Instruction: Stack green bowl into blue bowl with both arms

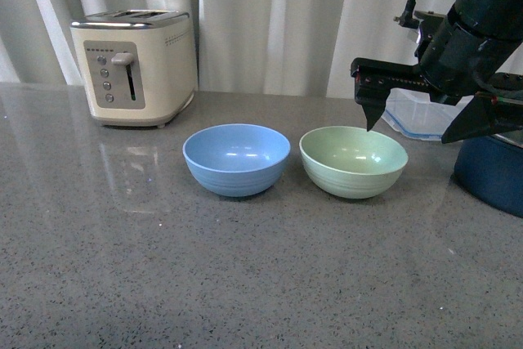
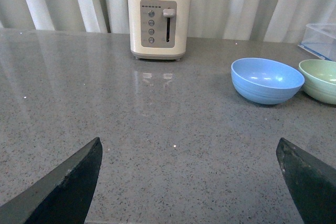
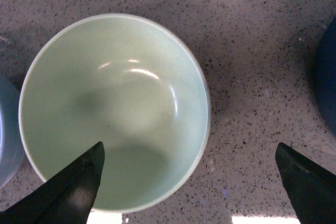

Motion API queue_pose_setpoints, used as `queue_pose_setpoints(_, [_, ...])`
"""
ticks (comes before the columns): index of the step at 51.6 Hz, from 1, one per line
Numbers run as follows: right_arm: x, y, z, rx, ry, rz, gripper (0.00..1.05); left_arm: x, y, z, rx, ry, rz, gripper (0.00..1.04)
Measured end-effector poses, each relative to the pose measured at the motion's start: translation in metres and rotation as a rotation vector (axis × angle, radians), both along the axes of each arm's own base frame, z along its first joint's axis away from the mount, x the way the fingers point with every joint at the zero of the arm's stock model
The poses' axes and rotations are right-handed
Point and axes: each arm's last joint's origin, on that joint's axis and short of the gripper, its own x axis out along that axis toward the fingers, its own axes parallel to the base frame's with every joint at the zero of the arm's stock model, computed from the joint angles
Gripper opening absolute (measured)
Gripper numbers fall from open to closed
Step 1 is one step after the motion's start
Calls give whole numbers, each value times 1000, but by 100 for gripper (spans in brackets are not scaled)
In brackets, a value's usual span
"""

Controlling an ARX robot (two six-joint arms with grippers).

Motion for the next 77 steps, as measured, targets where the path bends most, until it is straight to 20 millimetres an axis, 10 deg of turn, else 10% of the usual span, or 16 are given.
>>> queue_pose_setpoints(18, [24,4,-18,24,41,-64,94,0,0,0,0,0,0,98])
queue_pose_setpoints(43, [26,8,-37,-40,70,-87,3,0,0,0,0,0,0,98])
queue_pose_setpoints(56, [27,3,-36,-55,69,-95,1,0,0,0,0,0,0,98])
queue_pose_setpoints(65, [32,4,-2,-39,16,-78,1,0,0,0,0,0,0,98])
queue_pose_setpoints(77, [24,36,90,49,-168,21,1,0,0,0,0,0,0,98])
